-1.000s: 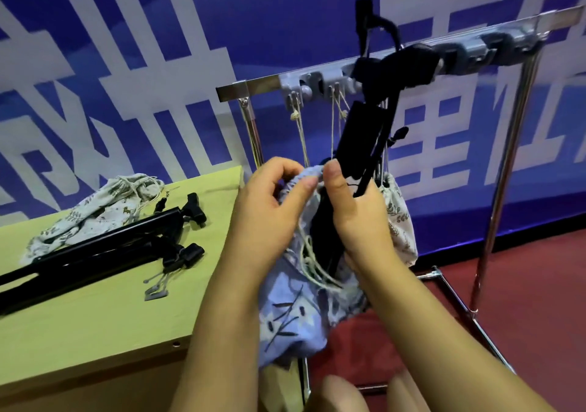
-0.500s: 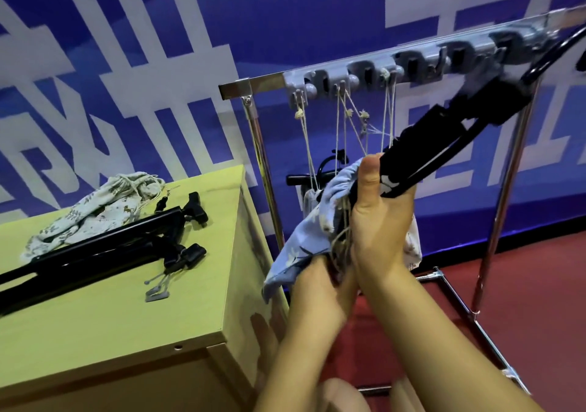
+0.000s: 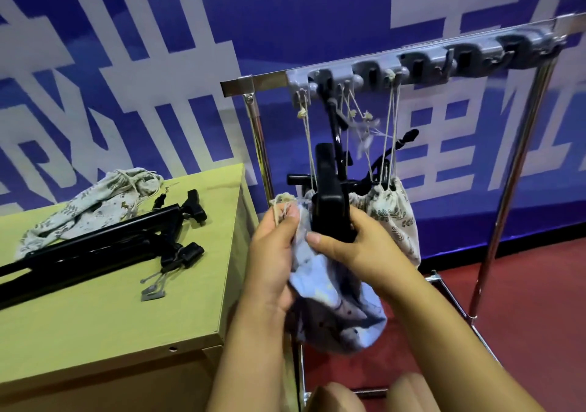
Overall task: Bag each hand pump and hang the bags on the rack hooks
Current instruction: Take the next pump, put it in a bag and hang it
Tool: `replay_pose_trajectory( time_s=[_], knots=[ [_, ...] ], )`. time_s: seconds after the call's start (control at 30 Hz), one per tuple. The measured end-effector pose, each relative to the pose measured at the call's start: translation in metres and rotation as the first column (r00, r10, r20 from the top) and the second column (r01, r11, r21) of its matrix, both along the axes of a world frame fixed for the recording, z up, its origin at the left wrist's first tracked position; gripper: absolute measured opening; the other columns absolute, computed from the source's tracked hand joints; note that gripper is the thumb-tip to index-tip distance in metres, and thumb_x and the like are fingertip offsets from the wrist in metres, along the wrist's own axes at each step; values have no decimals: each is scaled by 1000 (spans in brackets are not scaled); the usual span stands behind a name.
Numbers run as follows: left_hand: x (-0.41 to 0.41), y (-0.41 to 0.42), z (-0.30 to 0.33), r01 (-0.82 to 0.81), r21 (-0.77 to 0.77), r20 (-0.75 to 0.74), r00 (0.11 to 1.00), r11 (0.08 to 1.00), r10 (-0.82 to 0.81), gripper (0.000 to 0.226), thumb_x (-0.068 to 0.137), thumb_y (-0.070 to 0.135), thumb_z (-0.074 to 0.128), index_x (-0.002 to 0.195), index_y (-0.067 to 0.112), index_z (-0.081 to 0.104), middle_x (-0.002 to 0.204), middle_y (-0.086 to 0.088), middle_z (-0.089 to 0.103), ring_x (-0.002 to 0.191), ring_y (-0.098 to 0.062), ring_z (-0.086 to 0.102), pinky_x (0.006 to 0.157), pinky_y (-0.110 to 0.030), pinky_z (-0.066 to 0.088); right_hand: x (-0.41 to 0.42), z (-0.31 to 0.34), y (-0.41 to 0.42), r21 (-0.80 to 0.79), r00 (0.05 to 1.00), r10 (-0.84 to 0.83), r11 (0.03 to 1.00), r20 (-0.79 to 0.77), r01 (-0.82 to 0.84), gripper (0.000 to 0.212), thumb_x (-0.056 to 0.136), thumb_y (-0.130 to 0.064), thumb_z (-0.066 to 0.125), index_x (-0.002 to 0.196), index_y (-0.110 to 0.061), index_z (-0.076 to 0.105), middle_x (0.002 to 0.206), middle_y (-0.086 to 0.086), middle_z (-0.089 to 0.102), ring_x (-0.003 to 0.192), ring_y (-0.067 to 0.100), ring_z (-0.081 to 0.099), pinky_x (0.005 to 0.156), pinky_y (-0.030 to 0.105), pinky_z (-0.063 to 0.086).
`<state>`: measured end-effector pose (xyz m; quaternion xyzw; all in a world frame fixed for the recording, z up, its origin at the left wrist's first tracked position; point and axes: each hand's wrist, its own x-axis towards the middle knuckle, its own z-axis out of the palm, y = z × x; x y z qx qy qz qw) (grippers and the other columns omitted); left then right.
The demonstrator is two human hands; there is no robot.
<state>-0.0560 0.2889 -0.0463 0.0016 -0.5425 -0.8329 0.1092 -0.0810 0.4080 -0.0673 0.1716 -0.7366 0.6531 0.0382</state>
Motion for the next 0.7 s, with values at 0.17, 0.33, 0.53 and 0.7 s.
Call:
replay_pose_trajectory(
  time_s=[0.17, 0.33, 0.53, 0.7],
  knots=[
    [-1, -18, 8, -30, 46, -75, 997, 998, 34, 15, 93, 11, 51, 88, 6, 63, 78, -6, 71, 72, -19, 68, 69, -29, 55, 1, 5, 8, -253, 999, 44, 967, 31, -35, 50, 57, -25, 86, 104, -22, 70, 104, -6, 72, 99, 6, 65, 84, 23, 51],
    [-3, -34, 14, -100, 105, -2, 995, 990, 100, 48, 88, 42, 57, 109, 0, 65, 104, -19, 69, 87, -26, 70, 77, -29, 57, 3, 13, 13, -632, 976, 116, 774, 185, 28, 35, 82, 13, 53, 111, -4, 63, 85, 3, 70, 57, -3, 64, 51, 5, 45],
    [0, -52, 5, -372, -428, -56, 921, 824, 387, 29, 89, 34, 60, 76, 8, 56, 72, -16, 56, 67, -23, 52, 64, -34, 42, -4, 12, 24, -439, 957, -9, 887, 291, 142, 23, 89, 5, 52, 97, -10, 68, 81, 8, 66, 63, 12, 60, 54, 17, 49],
    [9, -55, 6, -433, -626, -167, 887, 648, 432, 6, 91, 29, 60, 88, 24, 59, 62, 1, 46, 55, -16, 40, 54, -28, 32, -4, 13, 25, -500, 961, 0, 854, 276, 144, 28, 89, 9, 49, 77, -12, 64, 74, 3, 68, 60, 10, 63, 60, 22, 51]
  ],
)
